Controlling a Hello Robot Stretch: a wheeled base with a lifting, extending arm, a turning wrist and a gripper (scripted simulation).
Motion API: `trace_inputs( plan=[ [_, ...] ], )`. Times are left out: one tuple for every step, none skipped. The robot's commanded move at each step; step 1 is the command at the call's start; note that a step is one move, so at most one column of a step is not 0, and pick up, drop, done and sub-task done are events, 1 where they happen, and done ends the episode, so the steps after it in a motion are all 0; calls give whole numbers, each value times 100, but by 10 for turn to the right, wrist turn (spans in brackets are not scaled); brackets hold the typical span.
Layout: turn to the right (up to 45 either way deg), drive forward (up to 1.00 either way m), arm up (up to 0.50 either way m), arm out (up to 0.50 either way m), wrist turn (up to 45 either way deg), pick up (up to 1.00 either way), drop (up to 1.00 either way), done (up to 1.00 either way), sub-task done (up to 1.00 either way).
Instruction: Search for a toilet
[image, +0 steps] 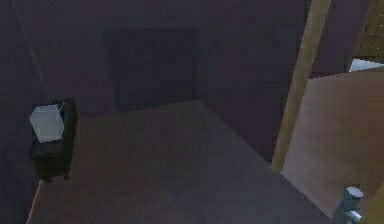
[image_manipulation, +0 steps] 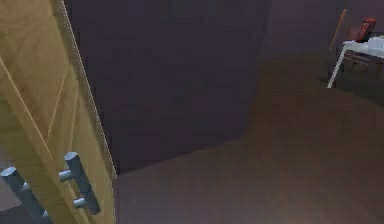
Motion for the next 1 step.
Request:
trace_inputs(
  plan=[
    [0,65,0,0,0,0,0,0,0]
  ],
)
